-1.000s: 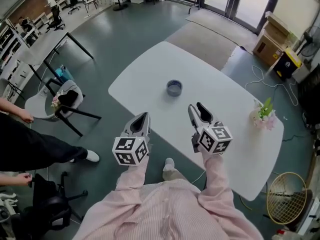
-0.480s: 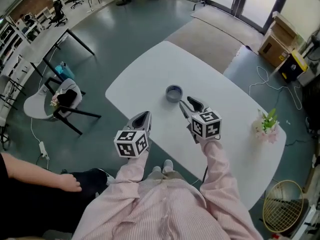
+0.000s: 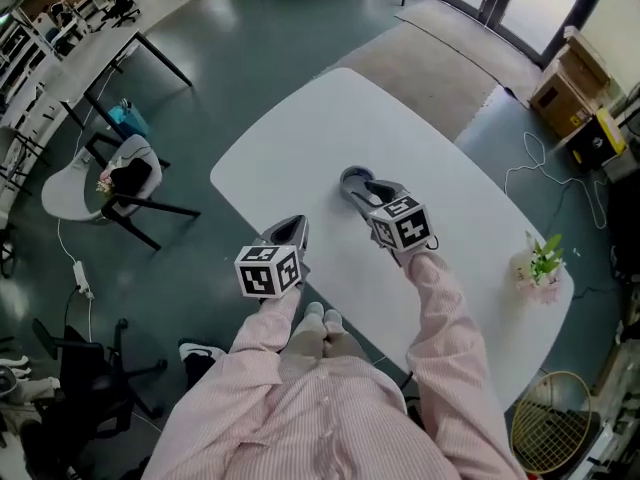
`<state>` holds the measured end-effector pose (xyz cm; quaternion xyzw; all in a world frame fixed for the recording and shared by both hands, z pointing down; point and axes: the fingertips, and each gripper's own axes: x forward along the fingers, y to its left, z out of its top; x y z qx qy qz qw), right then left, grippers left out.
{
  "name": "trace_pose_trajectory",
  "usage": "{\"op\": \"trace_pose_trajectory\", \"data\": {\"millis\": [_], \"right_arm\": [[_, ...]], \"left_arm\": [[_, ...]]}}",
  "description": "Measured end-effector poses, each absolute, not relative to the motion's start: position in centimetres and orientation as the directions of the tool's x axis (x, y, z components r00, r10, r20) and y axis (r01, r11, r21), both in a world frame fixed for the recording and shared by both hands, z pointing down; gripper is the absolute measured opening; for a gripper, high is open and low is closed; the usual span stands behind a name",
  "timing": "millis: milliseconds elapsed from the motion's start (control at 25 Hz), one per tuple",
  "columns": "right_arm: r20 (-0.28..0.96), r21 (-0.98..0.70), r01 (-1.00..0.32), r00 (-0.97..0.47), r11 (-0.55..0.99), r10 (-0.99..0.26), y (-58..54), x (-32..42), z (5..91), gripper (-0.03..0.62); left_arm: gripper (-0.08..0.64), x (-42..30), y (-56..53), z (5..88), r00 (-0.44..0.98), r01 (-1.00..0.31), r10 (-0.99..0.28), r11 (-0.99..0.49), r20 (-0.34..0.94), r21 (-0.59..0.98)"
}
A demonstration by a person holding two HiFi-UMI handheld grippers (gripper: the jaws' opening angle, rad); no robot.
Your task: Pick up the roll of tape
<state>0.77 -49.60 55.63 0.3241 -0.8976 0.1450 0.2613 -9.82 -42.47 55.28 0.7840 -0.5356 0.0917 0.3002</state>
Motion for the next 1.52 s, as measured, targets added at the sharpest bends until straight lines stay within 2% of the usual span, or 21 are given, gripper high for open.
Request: {"op": "trace_pose_trajectory", "data": {"millis": [360, 760, 960, 1040, 1200, 1520], "right_arm": [[0.736, -0.035, -0.534, -0.586, 0.845, -0.34, -50.9, -2.2, 60.5, 0.136], [0.873, 0.008, -0.439, -0.434, 0.898, -0.22, -51.2, -2.9, 64.5, 0.135], [0.909, 0.055, -0.374, -0.366, 0.926, -0.202, -51.6, -3.6, 65.0, 0.111], [0.918, 0.071, -0.353, -0.343, 0.933, -0.199, -51.8, -3.5, 65.2, 0.074], [0.923, 0.064, -0.33, -0.338, 0.942, -0.181, -51.6, -3.7, 65.4, 0.065], [0.893, 0.045, -0.404, -0.394, 0.913, -0.218, -51.3, -3.0, 64.9, 0.049]], "left_arm": [[0.0, -10.7, -44.0, 58.1, 0.424, -0.881, -0.747, -0.211, 0.512, 0.423], [0.0, -11.2, -44.8, 59.5, 0.434, -0.874, -0.73, -0.197, 0.528, 0.445], [0.0, -11.4, -45.1, 59.8, 0.44, -0.871, -0.723, -0.201, 0.532, 0.448], [0.0, -11.5, -45.2, 59.8, 0.441, -0.871, -0.723, -0.2, 0.532, 0.449], [0.0, -11.7, -45.3, 59.9, 0.443, -0.87, -0.722, -0.204, 0.531, 0.449], [0.0, -11.7, -45.3, 58.9, 0.445, -0.874, -0.73, -0.229, 0.518, 0.428]]}}
